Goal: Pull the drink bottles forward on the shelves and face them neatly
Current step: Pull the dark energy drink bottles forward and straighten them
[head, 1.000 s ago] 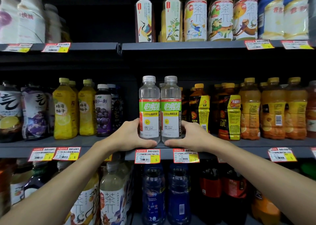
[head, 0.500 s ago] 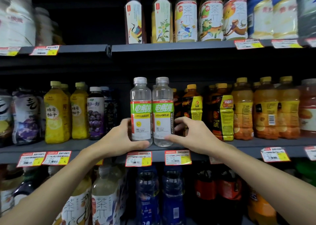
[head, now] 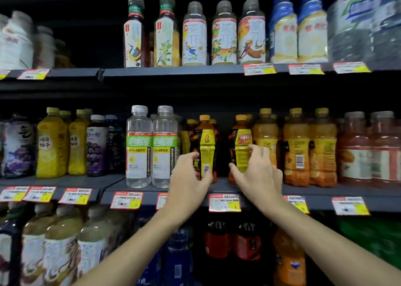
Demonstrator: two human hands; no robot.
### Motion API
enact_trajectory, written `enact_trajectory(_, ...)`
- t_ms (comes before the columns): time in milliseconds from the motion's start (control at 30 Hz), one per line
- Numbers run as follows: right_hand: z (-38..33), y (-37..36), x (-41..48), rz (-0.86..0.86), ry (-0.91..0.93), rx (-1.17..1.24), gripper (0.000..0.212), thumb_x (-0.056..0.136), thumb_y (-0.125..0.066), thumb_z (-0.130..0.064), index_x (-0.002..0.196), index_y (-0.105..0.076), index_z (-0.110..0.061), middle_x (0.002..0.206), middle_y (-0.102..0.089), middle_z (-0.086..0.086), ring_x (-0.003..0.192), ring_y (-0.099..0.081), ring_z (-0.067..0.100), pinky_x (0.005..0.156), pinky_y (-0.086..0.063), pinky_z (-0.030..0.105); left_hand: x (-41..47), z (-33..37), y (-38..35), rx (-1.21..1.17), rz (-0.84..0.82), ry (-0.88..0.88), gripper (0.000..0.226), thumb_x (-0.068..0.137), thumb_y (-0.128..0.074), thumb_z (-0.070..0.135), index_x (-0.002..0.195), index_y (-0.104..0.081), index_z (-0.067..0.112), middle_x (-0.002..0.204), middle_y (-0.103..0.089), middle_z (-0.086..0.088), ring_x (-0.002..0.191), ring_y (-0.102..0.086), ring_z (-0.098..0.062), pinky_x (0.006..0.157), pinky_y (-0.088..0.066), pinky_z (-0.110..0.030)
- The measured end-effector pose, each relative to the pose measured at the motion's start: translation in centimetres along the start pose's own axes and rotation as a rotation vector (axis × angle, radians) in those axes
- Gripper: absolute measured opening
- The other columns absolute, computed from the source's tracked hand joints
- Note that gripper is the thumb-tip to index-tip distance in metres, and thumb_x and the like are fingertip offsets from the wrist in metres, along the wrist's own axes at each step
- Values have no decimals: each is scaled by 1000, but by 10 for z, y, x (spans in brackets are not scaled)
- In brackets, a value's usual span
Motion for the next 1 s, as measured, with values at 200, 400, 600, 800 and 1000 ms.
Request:
enact_trajectory(200, 7, -14, 8, -157, 26, -111, 60, 82, -58, -75, 90, -49, -16, 88, -68, 4, 86, -69, 28, 59, -36, 32, 24, -19, -33, 301, -15, 304, 67, 84, -72, 55, 123, -48, 6, 117, -60, -12, 110, -59, -31, 86, -47, -38)
enact_trajectory(400, 7, -24, 12, -201, 63, 99, 50, 86, -62, -64, 104, -51, -19, 88, -67, -1, 85, -68, 22, 60, -38, 29, 23, -24, -37, 263, -21, 309, 42, 86, -69, 53, 102, -61, 16, 90, -68, 1, 86, -65, -19, 76, -55, -37)
enact_trajectory(600, 4, -48, 21, -385, 6, 112, 67, 79, -50, -83, 91, -55, -17, 81, -59, -2, 83, -66, 23, 60, -44, 31, 18, -26, -33, 203, 66, 354, 61, 83, -71, 57, 125, -58, 14, 96, -67, 3, 90, -63, -14, 74, -53, -34)
enact_trajectory(800, 3, -55, 22, -390, 19, 125, 66, 75, -52, -86, 68, -52, -21, 66, -55, -6, 58, -53, 10, 46, -35, 27, 15, -29, -34, 211, 113, 345, 74, 81, -71, 60, 133, -52, 11, 107, -62, 2, 96, -58, -15, 73, -50, -31)
enact_trajectory(1000, -4, -44, 17, -340, 76, 59, 70, 77, -43, -89, 70, -52, -20, 68, -54, -4, 59, -52, 10, 48, -40, 28, 12, -23, -29, 212, 138, 321, 55, 81, -73, 56, 108, -46, 18, 94, -46, 7, 82, -47, -12, 68, -37, -25)
Point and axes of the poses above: each hand's wrist, its own x-axis towards the middle knuckle, its own y-axis out of the back of the hand, z = x × y, the point moved 7 cm from there along x, towards the middle knuckle
